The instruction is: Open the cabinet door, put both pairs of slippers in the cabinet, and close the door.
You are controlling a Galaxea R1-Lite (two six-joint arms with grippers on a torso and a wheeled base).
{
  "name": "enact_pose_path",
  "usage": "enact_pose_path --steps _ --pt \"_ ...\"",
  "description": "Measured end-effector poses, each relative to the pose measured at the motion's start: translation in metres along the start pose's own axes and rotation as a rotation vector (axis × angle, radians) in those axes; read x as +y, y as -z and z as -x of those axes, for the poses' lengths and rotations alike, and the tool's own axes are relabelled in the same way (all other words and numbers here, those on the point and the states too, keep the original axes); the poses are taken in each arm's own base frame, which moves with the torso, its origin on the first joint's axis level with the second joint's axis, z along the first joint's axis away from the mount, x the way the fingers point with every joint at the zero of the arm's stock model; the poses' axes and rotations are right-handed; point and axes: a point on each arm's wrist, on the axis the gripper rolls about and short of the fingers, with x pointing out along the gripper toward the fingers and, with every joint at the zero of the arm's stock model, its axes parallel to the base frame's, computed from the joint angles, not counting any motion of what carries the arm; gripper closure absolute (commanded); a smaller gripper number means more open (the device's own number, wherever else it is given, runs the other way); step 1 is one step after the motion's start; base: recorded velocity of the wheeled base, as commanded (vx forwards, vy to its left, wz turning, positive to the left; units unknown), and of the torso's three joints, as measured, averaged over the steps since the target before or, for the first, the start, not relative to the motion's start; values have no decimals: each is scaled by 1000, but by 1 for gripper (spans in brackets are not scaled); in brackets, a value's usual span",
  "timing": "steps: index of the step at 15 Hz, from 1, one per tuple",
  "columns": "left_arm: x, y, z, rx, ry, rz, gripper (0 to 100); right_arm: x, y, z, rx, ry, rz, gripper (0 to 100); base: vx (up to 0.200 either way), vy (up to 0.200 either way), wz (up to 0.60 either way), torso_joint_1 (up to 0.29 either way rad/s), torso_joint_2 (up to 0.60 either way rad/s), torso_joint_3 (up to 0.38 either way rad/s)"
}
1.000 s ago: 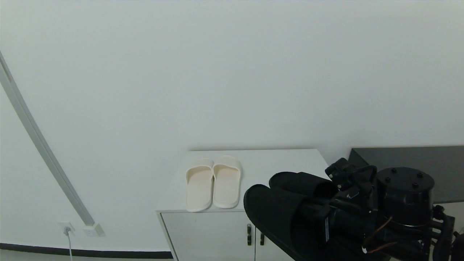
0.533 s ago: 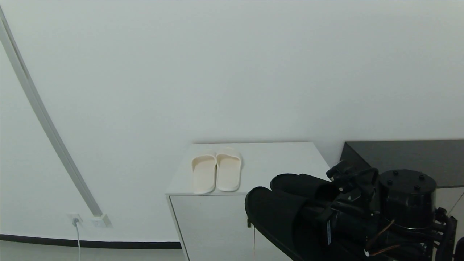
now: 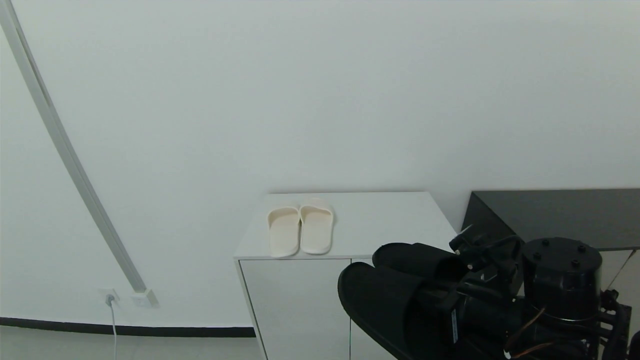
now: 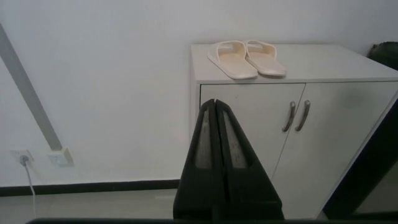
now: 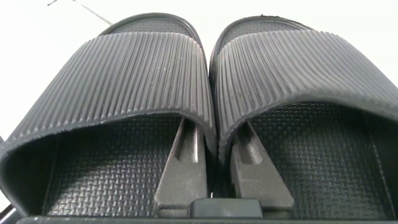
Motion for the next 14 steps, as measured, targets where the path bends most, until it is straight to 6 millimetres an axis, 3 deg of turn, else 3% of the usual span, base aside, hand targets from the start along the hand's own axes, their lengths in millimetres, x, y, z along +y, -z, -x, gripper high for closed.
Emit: enact_pose_path --steps 6,7,14 --pt "0 0 0 0 2 -1 100 -1 2 -2 10 2 -1 100 0 0 0 0 0 0" --pt "0 0 0 0 2 -3 0 -1 2 -3 11 3 -1 100 0 0 0 0 0 0" --pt "0 0 0 1 2 -5 0 1 5 -3 21 -1 1 100 0 0 0 -119 275 144"
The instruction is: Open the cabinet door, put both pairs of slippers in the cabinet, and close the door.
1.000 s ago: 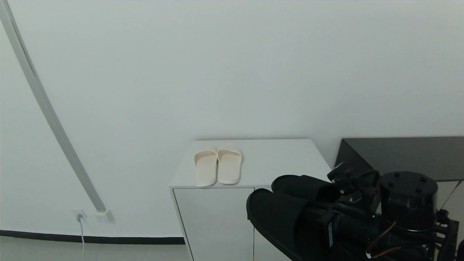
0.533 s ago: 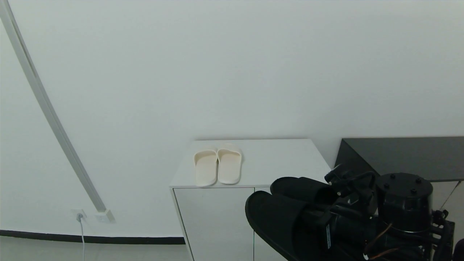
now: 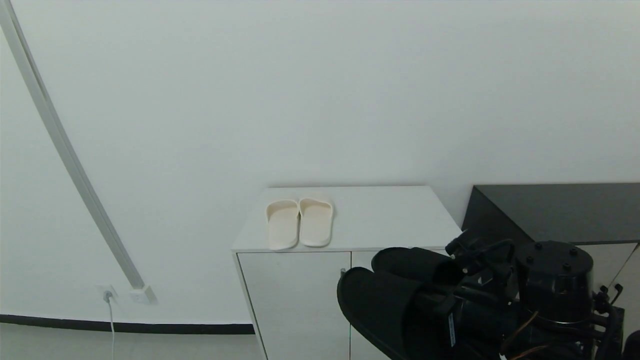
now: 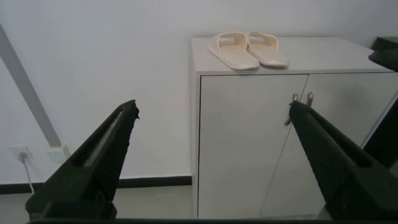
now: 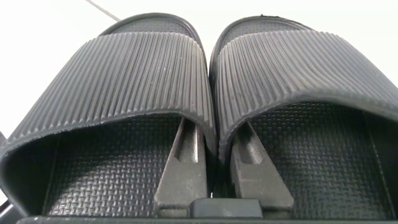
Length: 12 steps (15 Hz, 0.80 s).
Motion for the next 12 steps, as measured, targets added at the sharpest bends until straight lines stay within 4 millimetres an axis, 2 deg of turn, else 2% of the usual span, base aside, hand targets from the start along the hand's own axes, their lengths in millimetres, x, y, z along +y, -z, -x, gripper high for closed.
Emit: enact_pose_path --steps 7,12 --pt "0 0 0 0 0 0 0 0 2 0 6 -4 0 100 0 0 0 -169 379 208" --pt "0 0 0 0 0 0 0 1 3 0 11 -4 1 100 0 0 0 -215 521 298"
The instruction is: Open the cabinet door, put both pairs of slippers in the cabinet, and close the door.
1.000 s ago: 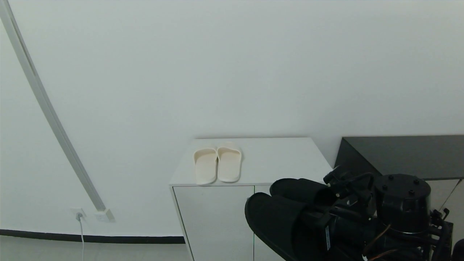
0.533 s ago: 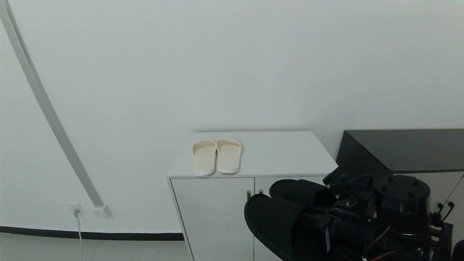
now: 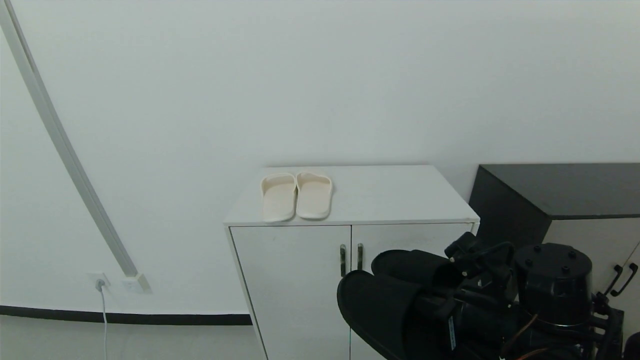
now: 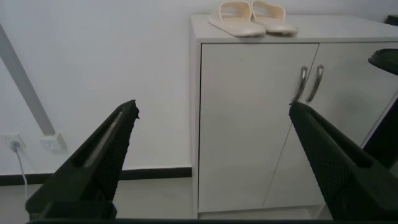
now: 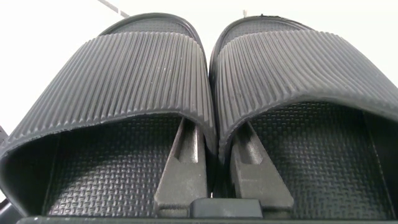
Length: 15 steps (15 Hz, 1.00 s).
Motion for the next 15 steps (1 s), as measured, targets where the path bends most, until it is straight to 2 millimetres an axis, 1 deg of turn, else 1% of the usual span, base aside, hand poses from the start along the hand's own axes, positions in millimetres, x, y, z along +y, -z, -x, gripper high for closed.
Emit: enact_pose_path --steps 7,15 --pt "0 0 0 0 -3 1 0 0 2 -1 10 -2 -2 100 0 0 0 -207 532 319" --pt "0 0 0 0 -3 1 0 0 3 -1 15 0 0 100 0 0 0 -163 492 326"
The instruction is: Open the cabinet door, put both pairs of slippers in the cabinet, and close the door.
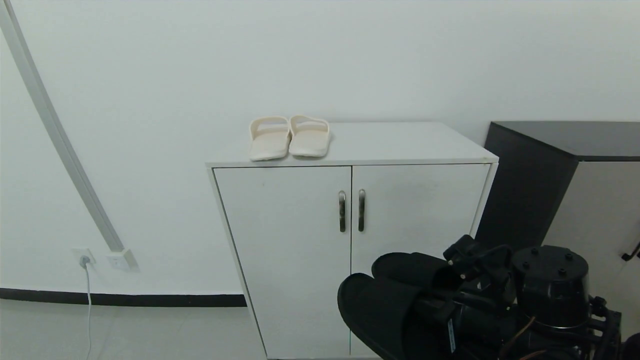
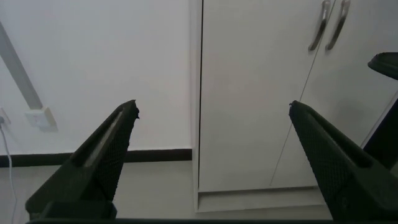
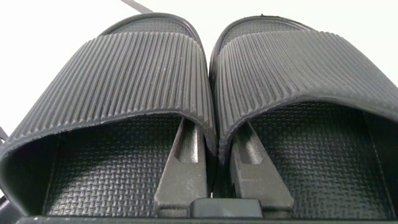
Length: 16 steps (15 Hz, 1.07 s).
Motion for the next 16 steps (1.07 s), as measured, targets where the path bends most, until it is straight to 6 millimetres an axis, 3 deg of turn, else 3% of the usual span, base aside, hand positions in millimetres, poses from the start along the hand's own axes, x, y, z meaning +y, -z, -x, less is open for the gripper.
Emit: enact_pose_path --steps 7,13,16 --pt "0 0 0 1 8 -14 0 -1 5 -1 11 2 -1 100 0 0 0 -91 459 353" --pt "0 -1 -2 23 20 -15 0 -1 7 -1 20 8 -1 100 0 0 0 0 30 20" --pt "0 -26 -1 -8 46 23 0 -2 9 0 19 7 -1 100 0 0 0 0 0 0"
